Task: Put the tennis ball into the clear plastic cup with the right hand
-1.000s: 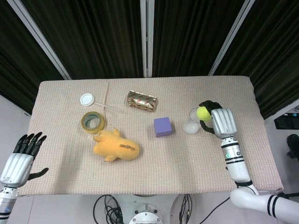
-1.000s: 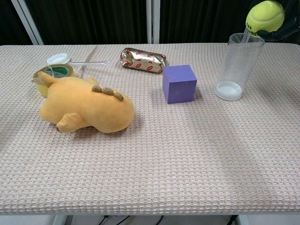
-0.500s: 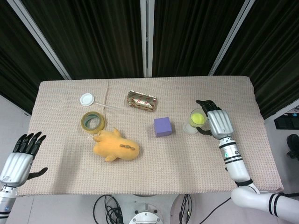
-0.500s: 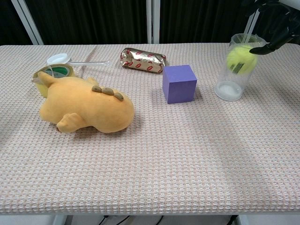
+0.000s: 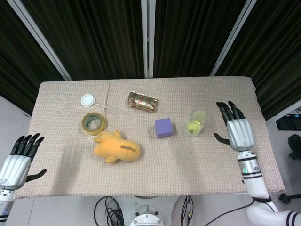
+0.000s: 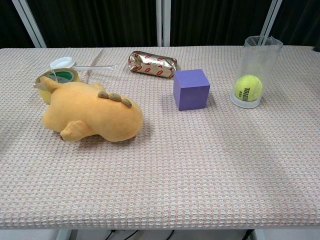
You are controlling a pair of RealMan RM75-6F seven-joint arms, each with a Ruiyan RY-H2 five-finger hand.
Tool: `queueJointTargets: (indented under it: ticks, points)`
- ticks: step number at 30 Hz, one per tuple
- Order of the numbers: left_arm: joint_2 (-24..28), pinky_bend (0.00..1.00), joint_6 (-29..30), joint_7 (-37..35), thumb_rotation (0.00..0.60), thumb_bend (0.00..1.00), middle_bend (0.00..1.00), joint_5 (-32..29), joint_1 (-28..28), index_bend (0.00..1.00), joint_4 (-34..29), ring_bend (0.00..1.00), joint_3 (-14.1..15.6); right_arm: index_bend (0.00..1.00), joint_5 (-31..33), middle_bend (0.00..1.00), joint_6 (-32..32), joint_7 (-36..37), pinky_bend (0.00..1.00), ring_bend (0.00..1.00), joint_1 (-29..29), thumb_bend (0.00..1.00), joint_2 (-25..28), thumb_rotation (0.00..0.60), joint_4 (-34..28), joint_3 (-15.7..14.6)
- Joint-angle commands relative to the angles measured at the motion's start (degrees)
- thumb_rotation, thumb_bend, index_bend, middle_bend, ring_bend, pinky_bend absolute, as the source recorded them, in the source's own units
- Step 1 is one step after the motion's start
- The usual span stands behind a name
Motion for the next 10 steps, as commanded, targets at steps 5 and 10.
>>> queueJointTargets:
  ticks: [5, 10]
  points:
    - [-1.7, 0.00, 1.1, 1.3, 0.600, 0.00, 0.00, 0.0, 0.3, 0.01, 1.8, 0.00, -0.5, 0.00, -4.9, 0.00, 8.9, 3.6, 0.00, 0.00, -14.3, 0.16, 5.8, 0.600, 6.4, -11.3]
    - [-2.2, 0.00, 0.8, 1.1, 0.600, 0.00, 0.00, -0.2, 0.2, 0.01, 2.7, 0.00, -0.6, 0.00, -4.8, 0.00, 14.0, 11.5, 0.00, 0.00, -20.1, 0.14, 3.7, 0.600, 12.4, -11.9]
